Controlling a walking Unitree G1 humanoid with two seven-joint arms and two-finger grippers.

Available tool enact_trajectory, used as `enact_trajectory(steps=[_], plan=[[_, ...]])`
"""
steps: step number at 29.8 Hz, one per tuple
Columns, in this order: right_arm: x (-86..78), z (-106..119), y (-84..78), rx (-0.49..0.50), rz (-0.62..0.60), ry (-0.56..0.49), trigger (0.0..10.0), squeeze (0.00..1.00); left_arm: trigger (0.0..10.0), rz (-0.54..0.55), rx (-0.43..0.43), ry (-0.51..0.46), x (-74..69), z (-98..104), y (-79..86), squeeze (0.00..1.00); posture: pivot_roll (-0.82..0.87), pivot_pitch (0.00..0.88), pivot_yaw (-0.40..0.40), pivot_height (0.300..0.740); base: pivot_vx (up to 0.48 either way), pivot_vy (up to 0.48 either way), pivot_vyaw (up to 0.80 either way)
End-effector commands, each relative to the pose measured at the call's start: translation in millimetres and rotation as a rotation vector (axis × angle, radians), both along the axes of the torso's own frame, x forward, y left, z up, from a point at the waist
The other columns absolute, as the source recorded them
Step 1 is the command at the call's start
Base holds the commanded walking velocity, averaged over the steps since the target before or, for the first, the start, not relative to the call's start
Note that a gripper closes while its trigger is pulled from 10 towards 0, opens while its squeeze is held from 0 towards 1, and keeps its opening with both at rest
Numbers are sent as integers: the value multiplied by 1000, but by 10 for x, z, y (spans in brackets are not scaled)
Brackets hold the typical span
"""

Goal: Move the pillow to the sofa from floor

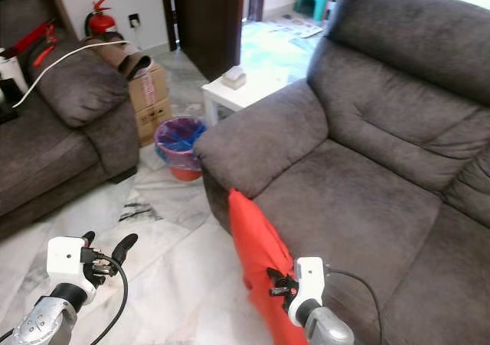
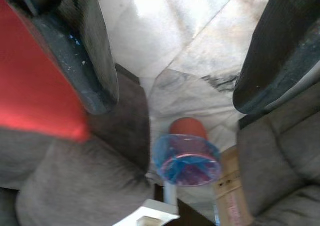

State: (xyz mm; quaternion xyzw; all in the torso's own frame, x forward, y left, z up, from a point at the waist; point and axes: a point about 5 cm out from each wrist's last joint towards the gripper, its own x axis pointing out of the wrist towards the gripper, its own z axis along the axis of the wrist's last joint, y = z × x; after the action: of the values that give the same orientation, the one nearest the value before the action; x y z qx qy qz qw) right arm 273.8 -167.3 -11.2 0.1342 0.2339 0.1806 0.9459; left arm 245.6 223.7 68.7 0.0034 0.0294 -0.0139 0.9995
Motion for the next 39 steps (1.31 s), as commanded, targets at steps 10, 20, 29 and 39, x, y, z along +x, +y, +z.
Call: enact_trajectory(steps=[10,20,29,39], plan=[[107,117,55,2,23,-70,10000,0,10000,4,42,17,-10,-5,39,0,240,125,-59,740,0,-214,-800],[104,107,54,-10,21,-62,10000,0,10000,-31,49,14,-22,-14,-16,0,240,122,-60,740,0,0,-800],[104,106,61,-13,29,-62,10000,0,10000,-31,64,23,-7,-19,-11,0,239,114,-58,740,0,-367,-800],[100,101,58,-18,32,-59,10000,0,10000,-32,55,18,-10,-21,-20,0,239,108,-59,740,0,0,-800]])
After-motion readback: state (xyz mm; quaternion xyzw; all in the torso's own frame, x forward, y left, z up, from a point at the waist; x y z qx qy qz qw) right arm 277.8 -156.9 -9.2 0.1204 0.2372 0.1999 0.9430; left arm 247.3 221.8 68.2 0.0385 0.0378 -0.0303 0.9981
